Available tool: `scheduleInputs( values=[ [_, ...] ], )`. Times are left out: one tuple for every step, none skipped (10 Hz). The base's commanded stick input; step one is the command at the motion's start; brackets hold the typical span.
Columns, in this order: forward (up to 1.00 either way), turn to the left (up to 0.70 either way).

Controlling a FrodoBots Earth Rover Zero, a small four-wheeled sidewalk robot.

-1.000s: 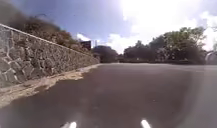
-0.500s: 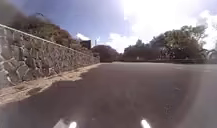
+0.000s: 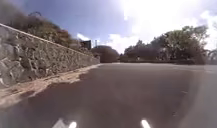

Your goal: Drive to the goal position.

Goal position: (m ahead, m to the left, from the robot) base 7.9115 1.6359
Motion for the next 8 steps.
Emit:
scheduleInputs(
  values=[
    [0.50,0.00],
    [0.50,0.00],
    [0.50,0.00],
    [0.50,0.00],
    [0.50,0.00],
    [0.50,0.00],
    [0.50,0.00],
    [0.50,0.00]
  ],
)
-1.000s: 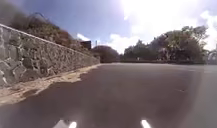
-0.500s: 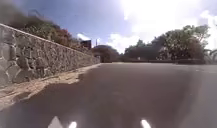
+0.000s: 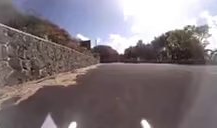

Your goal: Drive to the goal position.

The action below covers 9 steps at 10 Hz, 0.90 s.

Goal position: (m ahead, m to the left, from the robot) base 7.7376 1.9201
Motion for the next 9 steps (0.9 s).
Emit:
scheduleInputs(
  values=[
    [0.50,0.00],
    [0.50,0.00],
    [0.50,0.00],
    [0.50,0.00],
    [0.50,0.00],
    [0.50,0.00],
    [0.50,0.00],
    [0.50,0.00],
    [0.50,0.00]
  ],
)
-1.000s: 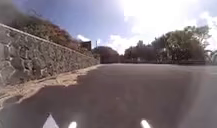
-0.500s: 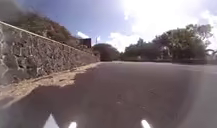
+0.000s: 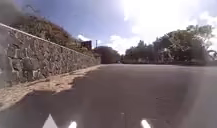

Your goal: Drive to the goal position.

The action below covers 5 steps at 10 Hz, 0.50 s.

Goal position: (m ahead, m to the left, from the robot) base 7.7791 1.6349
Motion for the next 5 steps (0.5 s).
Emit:
scheduleInputs(
  values=[
    [0.50,0.00],
    [0.50,0.00],
    [0.50,0.00],
    [0.50,0.00],
    [0.50,0.00]
  ],
)
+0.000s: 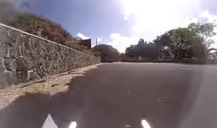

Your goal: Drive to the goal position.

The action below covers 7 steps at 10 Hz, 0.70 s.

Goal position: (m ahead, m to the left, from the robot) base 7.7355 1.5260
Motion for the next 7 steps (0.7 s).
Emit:
scheduleInputs(
  values=[
    [0.50,0.00],
    [0.50,0.00],
    [0.50,0.00],
    [0.50,0.00],
    [0.50,0.00],
    [0.50,0.00],
    [0.50,0.00]
  ],
)
